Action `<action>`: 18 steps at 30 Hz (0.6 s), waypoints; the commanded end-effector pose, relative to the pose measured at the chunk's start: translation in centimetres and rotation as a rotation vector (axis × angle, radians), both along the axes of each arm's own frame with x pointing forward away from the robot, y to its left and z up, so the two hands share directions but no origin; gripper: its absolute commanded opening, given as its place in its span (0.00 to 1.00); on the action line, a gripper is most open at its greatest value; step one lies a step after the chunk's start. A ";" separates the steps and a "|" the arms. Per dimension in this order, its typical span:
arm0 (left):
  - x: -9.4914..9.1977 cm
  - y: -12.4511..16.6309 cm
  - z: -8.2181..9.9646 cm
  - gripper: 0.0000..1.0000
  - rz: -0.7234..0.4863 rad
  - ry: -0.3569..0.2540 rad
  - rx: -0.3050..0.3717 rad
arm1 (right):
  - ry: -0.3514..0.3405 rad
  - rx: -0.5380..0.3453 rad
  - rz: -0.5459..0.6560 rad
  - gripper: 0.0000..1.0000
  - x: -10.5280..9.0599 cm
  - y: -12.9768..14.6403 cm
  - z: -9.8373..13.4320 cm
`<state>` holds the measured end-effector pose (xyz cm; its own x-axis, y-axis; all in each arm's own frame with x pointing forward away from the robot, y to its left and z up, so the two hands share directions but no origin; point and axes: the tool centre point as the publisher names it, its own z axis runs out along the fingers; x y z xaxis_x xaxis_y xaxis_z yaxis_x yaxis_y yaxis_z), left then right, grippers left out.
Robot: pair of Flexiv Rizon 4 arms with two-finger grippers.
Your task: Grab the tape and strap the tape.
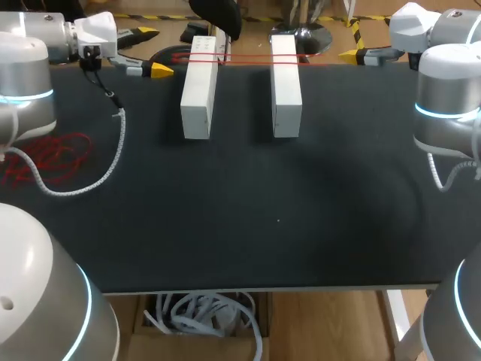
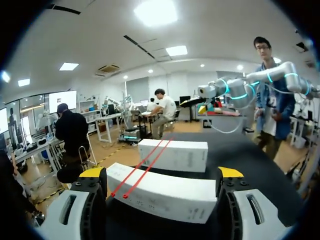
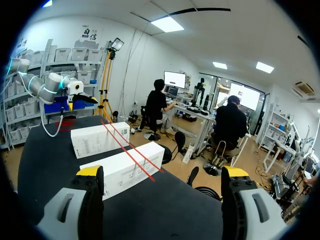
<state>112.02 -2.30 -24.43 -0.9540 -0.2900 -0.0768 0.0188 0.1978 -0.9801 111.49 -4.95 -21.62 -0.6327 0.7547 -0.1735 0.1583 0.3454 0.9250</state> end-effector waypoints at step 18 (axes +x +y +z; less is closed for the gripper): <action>7.0 -1.3 -3.0 0.35 -0.263 0.046 -0.012 | -0.001 0.001 0.000 1.00 0.0 0.0 0.0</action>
<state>117.92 -3.49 -26.65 -0.9799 -0.1903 -0.0596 0.0224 0.1923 -0.9811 111.50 -4.96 -21.62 -0.6328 0.7547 -0.1735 0.1583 0.3454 0.9250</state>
